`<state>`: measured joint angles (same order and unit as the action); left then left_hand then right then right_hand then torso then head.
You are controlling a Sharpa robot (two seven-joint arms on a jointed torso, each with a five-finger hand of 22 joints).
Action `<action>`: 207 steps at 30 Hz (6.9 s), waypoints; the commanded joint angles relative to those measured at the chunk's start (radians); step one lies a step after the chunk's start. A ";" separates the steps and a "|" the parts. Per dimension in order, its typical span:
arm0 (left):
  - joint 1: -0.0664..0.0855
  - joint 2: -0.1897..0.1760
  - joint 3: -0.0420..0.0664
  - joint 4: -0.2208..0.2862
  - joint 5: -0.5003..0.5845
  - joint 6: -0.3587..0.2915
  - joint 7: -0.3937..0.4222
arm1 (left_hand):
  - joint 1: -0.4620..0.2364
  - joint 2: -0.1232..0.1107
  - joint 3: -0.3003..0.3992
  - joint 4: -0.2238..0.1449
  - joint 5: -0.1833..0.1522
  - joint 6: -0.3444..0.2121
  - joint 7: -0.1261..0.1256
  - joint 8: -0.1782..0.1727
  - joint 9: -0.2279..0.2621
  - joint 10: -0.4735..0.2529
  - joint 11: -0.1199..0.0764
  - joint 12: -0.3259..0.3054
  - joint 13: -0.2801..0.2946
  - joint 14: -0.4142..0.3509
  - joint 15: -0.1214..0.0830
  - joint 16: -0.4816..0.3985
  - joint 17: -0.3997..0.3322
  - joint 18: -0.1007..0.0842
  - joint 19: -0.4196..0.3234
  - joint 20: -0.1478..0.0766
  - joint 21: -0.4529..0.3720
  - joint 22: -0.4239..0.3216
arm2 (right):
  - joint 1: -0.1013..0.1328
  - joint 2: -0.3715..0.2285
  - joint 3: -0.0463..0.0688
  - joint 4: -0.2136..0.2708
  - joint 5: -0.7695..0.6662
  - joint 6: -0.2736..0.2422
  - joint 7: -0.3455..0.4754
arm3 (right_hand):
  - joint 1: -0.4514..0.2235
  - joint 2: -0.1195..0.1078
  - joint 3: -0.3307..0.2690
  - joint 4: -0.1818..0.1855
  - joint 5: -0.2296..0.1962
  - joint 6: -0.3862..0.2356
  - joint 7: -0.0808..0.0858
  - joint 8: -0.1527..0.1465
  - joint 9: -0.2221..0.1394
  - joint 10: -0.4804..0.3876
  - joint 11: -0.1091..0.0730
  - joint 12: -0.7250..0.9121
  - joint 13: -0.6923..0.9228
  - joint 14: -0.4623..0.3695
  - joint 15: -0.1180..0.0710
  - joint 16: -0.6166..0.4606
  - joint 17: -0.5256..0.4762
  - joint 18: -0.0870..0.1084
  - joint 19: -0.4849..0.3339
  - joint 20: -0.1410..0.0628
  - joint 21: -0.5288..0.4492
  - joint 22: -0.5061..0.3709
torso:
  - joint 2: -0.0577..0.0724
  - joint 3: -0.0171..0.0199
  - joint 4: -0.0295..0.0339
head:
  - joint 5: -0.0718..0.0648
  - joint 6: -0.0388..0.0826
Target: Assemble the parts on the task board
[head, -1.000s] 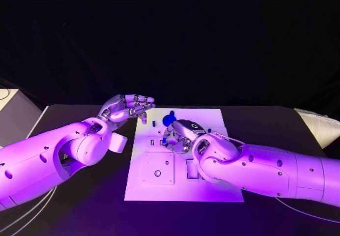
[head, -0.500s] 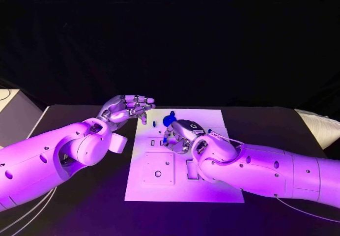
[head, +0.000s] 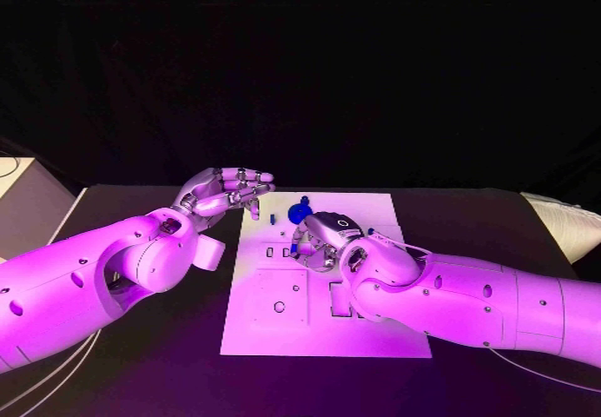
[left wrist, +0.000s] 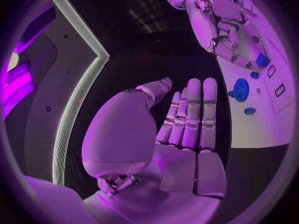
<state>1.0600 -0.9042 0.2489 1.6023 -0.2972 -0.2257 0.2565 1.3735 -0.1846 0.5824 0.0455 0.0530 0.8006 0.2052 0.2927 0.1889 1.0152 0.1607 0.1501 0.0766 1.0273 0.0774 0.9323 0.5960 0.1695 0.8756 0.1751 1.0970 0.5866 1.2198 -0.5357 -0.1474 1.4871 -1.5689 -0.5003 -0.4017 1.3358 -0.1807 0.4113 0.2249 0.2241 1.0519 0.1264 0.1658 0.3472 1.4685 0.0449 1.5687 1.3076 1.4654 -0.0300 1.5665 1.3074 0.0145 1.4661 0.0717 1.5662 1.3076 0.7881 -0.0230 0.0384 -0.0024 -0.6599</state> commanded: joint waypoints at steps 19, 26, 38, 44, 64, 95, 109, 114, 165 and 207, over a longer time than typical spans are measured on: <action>0.000 0.004 0.001 -0.001 -0.002 0.019 0.003 | -0.008 0.001 0.007 -0.002 0.001 -0.011 0.025 0.003 0.002 -0.009 0.000 0.008 -0.001 -0.004 0.004 0.008 -0.002 0.016 -0.005 0.002 0.007 0.002 | -0.002 0.000 -0.002 0.000 -0.010 -0.012 0.016 | -0.016 -0.045 -0.023 0.001 -0.025 -0.047 0.017 -0.023 -0.014 0.102 0.017 0.002 0.263 0.099 0.015 -0.004 0.234 -0.014 0.105 0.017 0.005 0.263 | 0.000 -0.0007 -0.0004 | 0.002 -0.002; -0.001 0.004 0.001 -0.003 -0.002 0.019 0.002 | -0.008 0.001 0.007 -0.002 0.001 -0.011 0.025 0.003 0.002 -0.009 0.000 0.008 -0.001 -0.004 0.004 0.008 -0.002 0.016 -0.005 0.002 0.007 0.002 | -0.002 -0.001 -0.002 0.002 -0.007 -0.014 0.021 | -0.018 -0.054 -0.046 0.006 -0.032 -0.063 0.022 -0.032 -0.020 0.102 0.021 0.002 0.263 0.098 0.022 -0.004 0.232 -0.014 0.105 0.023 0.005 0.263 | 0.001 -0.0009 0.0000 | 0.002 -0.003; -0.005 0.005 0.001 -0.006 -0.002 0.026 0.002 | -0.009 0.000 0.008 -0.002 0.001 -0.012 0.025 0.003 0.003 -0.011 0.001 0.008 -0.001 -0.004 0.004 0.009 -0.002 0.016 -0.005 0.002 0.008 0.002 | -0.004 -0.004 -0.003 0.004 0.000 -0.041 0.027 | -0.016 -0.055 -0.089 0.025 -0.049 -0.082 0.028 -0.042 -0.027 0.102 0.027 0.002 0.263 0.097 0.030 -0.005 0.228 -0.014 0.105 0.031 0.005 0.263 | 0.000 -0.0006 0.0004 | 0.001 -0.004; -0.008 0.007 0.001 -0.010 -0.006 0.038 0.003 | -0.009 -0.001 0.008 -0.002 0.001 -0.013 0.025 0.002 0.003 -0.012 0.001 0.008 -0.001 -0.005 0.005 0.009 -0.002 0.016 -0.006 0.002 0.008 0.002 | -0.009 -0.017 -0.003 0.019 0.011 -0.076 0.032 | -0.016 -0.053 -0.143 0.058 -0.073 -0.086 0.030 -0.044 -0.030 0.102 0.029 0.002 0.263 0.097 0.032 -0.006 0.227 -0.014 0.105 0.034 0.005 0.263 | 0.000 -0.0002 0.0011 | 0.001 -0.004; -0.011 0.071 0.000 -0.109 -0.148 0.067 -0.193 | -0.089 0.024 -0.085 0.076 0.004 0.014 -0.033 0.191 0.095 0.013 -0.070 0.769 0.464 0.394 -0.046 0.541 0.684 -0.061 0.315 -0.036 0.278 0.444 | 0.049 -0.181 0.024 0.082 0.542 -0.172 0.402 | 0.027 0.037 -0.167 0.057 -0.052 -0.090 0.031 -0.024 -0.032 0.094 0.030 -0.008 0.256 0.092 0.032 -0.013 0.206 -0.014 0.105 0.035 0.005 0.263 | -0.029 0.0101 -0.0110 | 0.025 0.001; 0.180 0.278 -0.125 -0.324 -0.746 0.511 -0.772 | -0.278 0.061 -0.250 0.245 0.002 0.012 -0.076 0.342 0.218 0.158 -0.105 1.090 0.830 0.510 -0.082 0.613 0.893 -0.101 0.480 -0.074 0.367 0.649 | 0.123 -0.287 0.035 -0.015 0.701 -0.056 0.361 | 0.017 0.025 -0.164 0.060 -0.034 -0.108 0.035 -0.026 -0.035 0.091 0.033 -0.010 0.254 0.092 0.034 -0.013 0.204 -0.014 0.105 0.036 0.005 0.263 | -0.069 0.0370 -0.0168 | 0.042 -0.046; 0.215 0.353 -0.162 -0.393 -0.775 0.561 -0.783 | -0.278 0.084 -0.271 0.246 0.002 0.007 -0.084 0.376 0.267 0.146 -0.112 1.082 0.817 0.510 -0.089 0.612 0.893 -0.102 0.483 -0.080 0.367 0.653 | 0.123 -0.286 0.035 -0.020 0.687 -0.048 0.344 | 0.014 0.022 -0.163 0.061 -0.023 -0.111 0.036 -0.025 -0.035 0.091 0.034 -0.011 0.254 0.092 0.035 -0.013 0.205 -0.014 0.105 0.037 0.005 0.263 | -0.066 0.0343 -0.0165 | 0.038 -0.054; 0.217 0.376 -0.169 -0.410 -0.779 0.573 -0.785 | -0.274 0.095 -0.266 0.245 0.003 -0.001 -0.084 0.379 0.278 0.140 -0.112 1.077 0.812 0.509 -0.089 0.612 0.892 -0.102 0.483 -0.081 0.366 0.654 | 0.123 -0.283 0.035 -0.021 0.686 -0.044 0.341 | 0.013 0.021 -0.163 0.061 -0.020 -0.111 0.036 -0.025 -0.035 0.091 0.034 -0.011 0.254 0.092 0.035 -0.013 0.205 -0.014 0.105 0.037 0.005 0.263 | -0.066 0.0343 -0.0173 | 0.038 -0.053; 0.216 0.437 -0.193 -0.475 -0.731 0.619 -0.787 | -0.152 0.083 -0.003 0.179 0.002 -0.031 -0.089 0.382 0.387 0.101 -0.120 1.031 0.752 0.507 -0.096 0.607 0.891 -0.100 0.477 -0.086 0.362 0.650 | 0.120 -0.270 0.035 -0.030 0.684 -0.038 0.338 | 0.004 0.020 -0.160 0.063 -0.004 -0.115 0.037 -0.023 -0.035 0.089 0.035 -0.013 0.252 0.091 0.036 -0.015 0.201 -0.014 0.105 0.038 0.005 0.263 | -0.065 0.0329 -0.0161 | 0.036 -0.056; 0.214 0.381 -0.191 -0.426 -0.734 0.502 -0.776 | -0.373 0.022 0.384 -0.048 0.249 0.045 -0.173 0.566 0.736 0.246 -0.198 1.054 0.759 0.543 -0.166 0.638 0.975 -0.118 0.545 -0.148 0.392 0.743 | 0.109 -0.272 0.035 -0.036 0.677 -0.021 0.334 | 0.001 0.020 -0.159 0.063 -0.003 -0.116 0.037 -0.022 -0.035 0.084 0.036 -0.019 0.248 0.089 0.036 -0.017 0.194 -0.013 0.102 0.038 -0.001 0.259 | -0.063 0.0331 -0.0157 | 0.045 -0.063</action>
<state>1.2741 -0.5255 0.0574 1.1734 -1.0168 0.3031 -0.5305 1.0021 -0.1690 0.8596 0.1124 0.2988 0.7903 0.0801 0.7993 0.5724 1.2458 -0.0299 1.2033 0.8368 1.4673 -0.0810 1.5676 1.3075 0.0678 1.4154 0.0252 1.4835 1.3082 1.3290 -0.8076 -0.1130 1.4510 -0.8814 -0.5350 -0.0722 1.3425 -0.1584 0.2473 0.2871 0.2168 0.9434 0.1641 0.1388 0.3133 1.4681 0.0733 1.5544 1.3073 1.4646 -0.0020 1.5549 1.3074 0.0144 1.4661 0.1005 1.5662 1.3074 0.7249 0.0100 0.0230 0.0420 -0.7210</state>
